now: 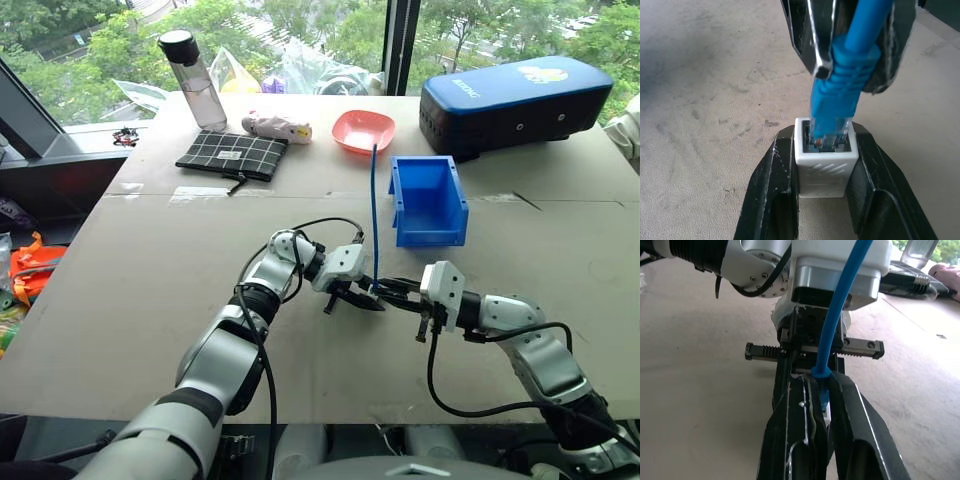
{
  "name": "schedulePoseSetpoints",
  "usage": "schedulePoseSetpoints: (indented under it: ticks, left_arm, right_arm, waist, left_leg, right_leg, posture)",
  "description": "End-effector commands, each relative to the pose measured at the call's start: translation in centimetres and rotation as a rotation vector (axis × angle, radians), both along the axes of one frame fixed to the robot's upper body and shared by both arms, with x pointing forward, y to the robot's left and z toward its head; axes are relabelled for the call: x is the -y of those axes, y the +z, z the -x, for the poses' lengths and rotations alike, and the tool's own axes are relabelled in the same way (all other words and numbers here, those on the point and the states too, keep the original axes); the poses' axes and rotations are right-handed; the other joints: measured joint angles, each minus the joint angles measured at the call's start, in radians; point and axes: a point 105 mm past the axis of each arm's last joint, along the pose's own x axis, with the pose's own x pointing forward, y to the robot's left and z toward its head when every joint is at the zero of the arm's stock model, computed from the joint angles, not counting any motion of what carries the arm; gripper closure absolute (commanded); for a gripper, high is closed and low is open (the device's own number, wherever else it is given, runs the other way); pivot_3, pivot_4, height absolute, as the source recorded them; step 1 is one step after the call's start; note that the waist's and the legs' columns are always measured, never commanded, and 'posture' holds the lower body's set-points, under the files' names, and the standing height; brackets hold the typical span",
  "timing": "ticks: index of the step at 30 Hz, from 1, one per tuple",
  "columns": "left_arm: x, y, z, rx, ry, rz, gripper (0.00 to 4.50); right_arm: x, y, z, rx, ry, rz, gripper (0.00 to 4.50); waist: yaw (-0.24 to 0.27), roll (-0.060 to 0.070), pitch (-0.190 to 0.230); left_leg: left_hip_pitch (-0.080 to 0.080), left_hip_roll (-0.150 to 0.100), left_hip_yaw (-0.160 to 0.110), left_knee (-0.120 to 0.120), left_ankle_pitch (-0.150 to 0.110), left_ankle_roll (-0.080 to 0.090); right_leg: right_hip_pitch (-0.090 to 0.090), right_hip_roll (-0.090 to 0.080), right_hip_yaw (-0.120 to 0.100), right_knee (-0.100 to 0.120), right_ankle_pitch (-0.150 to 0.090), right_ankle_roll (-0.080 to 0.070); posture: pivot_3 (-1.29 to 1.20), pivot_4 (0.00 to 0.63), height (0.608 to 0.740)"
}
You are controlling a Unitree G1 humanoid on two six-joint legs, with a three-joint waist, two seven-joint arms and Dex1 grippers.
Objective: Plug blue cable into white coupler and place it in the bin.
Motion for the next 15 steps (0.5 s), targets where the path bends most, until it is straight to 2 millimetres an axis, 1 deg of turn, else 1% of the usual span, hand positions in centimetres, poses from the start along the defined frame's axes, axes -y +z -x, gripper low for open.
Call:
schedulePoseSetpoints:
  ticks: [1, 8, 11, 13, 14, 15]
  left_arm:
    - [0.4, 0.6, 0.3, 0.017, -0.033, 0.014, 3.89]
    - [0.4, 0.6, 0.4, 0.015, -0.033, 0.017, 3.89]
    - [0.4, 0.7, 0.3, 0.014, -0.020, 0.025, 3.89]
    - [0.1, 0.9, 0.5, -0.006, -0.016, 0.034, 2.85]
    - [0.1, 1.2, 0.4, -0.003, -0.008, 0.050, 2.51]
    - [0.1, 1.5, 0.3, -0.005, 0.008, 0.071, 2.02]
  right_arm:
    - [0.4, -4.7, 0.9, -0.209, -0.034, 0.104, 4.50]
    - [0.4, -5.2, 0.9, -0.225, -0.026, 0.119, 4.50]
    - [0.3, -4.3, 0.7, -0.198, -0.038, 0.053, 4.50]
    - [0.3, -3.1, 0.5, -0.153, -0.056, -0.021, 4.50]
    - [0.4, -2.5, 0.5, -0.135, -0.060, -0.056, 4.50]
    - [0.4, -1.9, 0.4, -0.124, -0.071, -0.093, 4.50]
  waist:
    - [0.000, 0.000, -0.001]
    - [-0.001, 0.000, -0.002]
    - [-0.001, 0.000, -0.003]
    - [0.000, 0.000, -0.003]
    - [0.001, 0.001, -0.003]
    - [0.002, 0.001, -0.003]
  left_leg:
    - [0.000, 0.000, 0.000, 0.000, 0.000, 0.000]
    - [0.001, 0.000, -0.002, 0.000, 0.000, 0.000]
    - [0.001, 0.000, -0.002, 0.000, 0.000, 0.000]
    - [0.001, 0.000, -0.002, 0.000, 0.000, 0.000]
    - [0.000, 0.000, -0.003, 0.000, 0.000, 0.000]
    - [0.000, 0.000, -0.002, 0.000, 0.000, 0.000]
  right_leg:
    - [0.000, 0.000, 0.000, 0.000, 0.000, 0.000]
    - [0.000, 0.001, 0.000, 0.000, 0.000, 0.000]
    - [0.000, 0.001, 0.001, 0.000, 0.000, 0.000]
    - [0.000, 0.001, 0.000, 0.000, 0.000, 0.000]
    - [0.000, 0.001, 0.000, 0.000, 0.000, 0.000]
    - [0.000, 0.001, 0.000, 0.000, 0.000, 0.000]
  posture:
    - [0.00, 0.150, 0.736]
    - [0.00, 0.150, 0.736]
    - [0.00, 0.150, 0.736]
    - [0.00, 0.150, 0.736]
    - [0.00, 0.150, 0.736]
    - [0.00, 0.150, 0.736]
